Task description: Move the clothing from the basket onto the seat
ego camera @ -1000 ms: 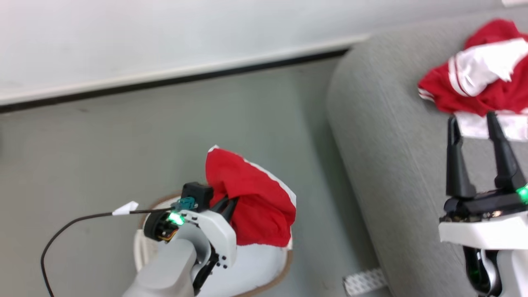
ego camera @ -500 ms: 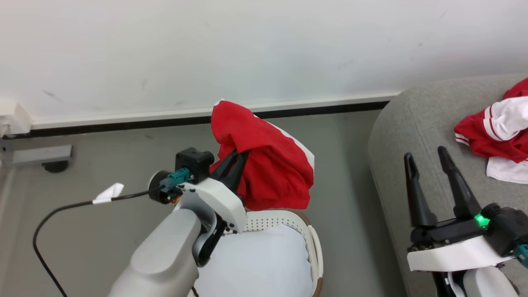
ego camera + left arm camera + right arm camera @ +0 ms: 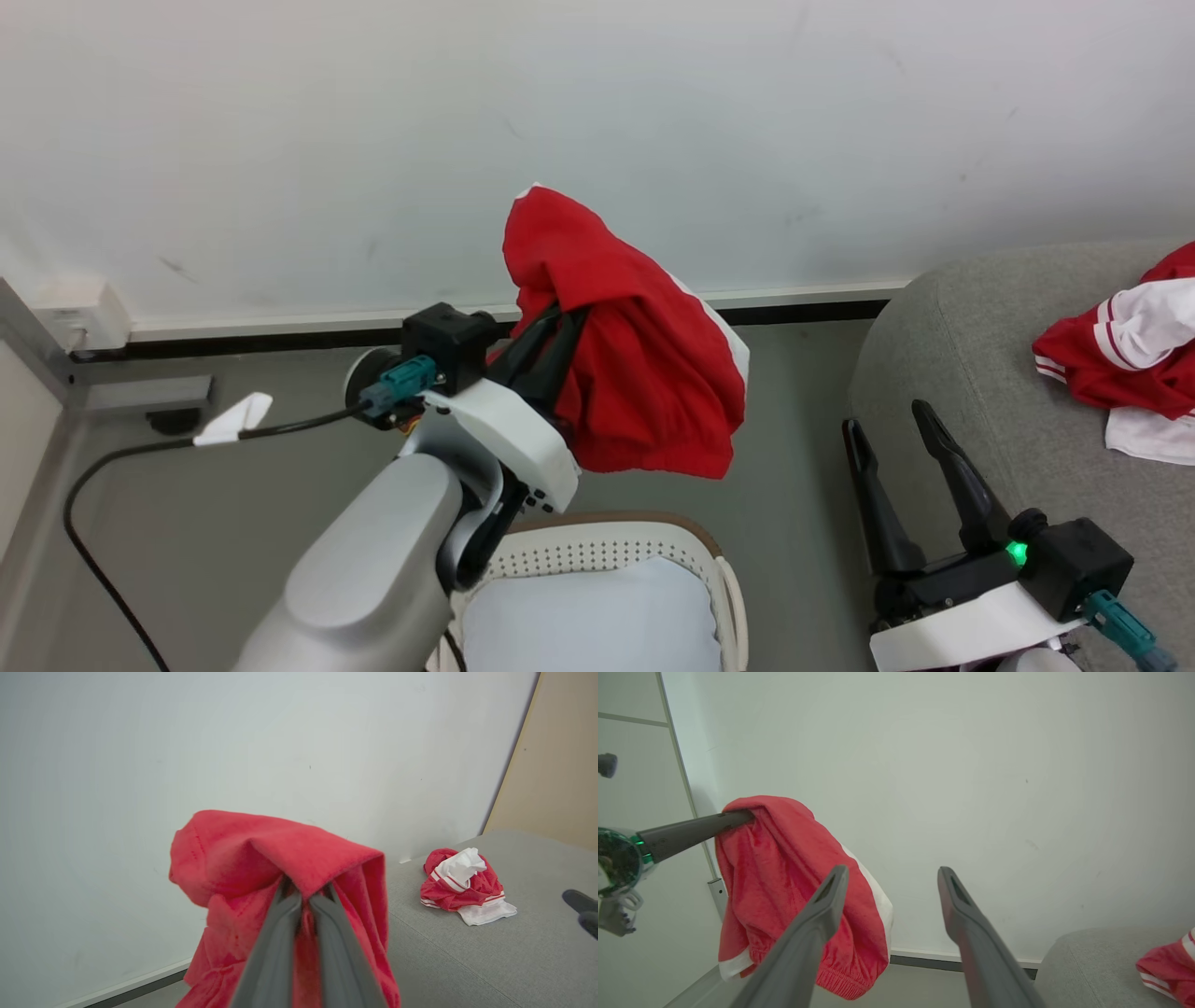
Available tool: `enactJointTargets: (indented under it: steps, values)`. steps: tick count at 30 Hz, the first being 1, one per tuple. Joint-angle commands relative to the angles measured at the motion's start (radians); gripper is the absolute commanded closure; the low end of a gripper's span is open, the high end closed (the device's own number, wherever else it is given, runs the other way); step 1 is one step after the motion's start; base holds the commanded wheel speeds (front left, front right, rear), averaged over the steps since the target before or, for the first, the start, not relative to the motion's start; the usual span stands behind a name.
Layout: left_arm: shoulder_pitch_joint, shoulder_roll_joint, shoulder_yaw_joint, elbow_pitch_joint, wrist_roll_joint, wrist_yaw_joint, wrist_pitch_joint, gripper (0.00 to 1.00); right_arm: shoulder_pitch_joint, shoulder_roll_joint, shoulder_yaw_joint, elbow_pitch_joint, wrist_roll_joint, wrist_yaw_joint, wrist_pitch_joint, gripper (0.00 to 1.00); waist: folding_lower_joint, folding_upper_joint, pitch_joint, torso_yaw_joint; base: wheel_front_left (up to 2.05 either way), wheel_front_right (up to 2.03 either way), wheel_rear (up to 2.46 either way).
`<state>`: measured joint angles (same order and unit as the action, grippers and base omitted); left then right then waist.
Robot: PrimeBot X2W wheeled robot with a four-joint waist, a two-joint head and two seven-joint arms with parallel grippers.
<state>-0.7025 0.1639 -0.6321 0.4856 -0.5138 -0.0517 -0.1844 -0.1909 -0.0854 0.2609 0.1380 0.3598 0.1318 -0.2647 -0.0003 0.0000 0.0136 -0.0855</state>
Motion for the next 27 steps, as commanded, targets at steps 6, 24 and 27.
enactJointTargets:
  steps: [6,24,27]
  values:
    - [0.051,0.016,0.0,-0.092,-0.022,0.026,0.031,1.0,0.006,-0.024,0.035,0.02,0.009,-0.002,0.001,0.0,0.0003,0.0,0.001,0.017,0.0,0.0,0.0]
    - [0.078,0.04,-0.009,-0.197,-0.04,0.052,0.069,1.0,-0.021,-0.042,0.089,0.067,0.036,-0.002,0.001,0.0,0.0003,0.0,0.02,0.036,0.0,0.0,0.0]
    - [0.08,0.039,-0.013,-0.203,-0.038,0.053,0.071,1.0,-0.026,-0.046,0.116,0.077,0.04,-0.002,0.001,0.0,0.0003,0.0,0.021,0.04,0.0,0.0,0.0]
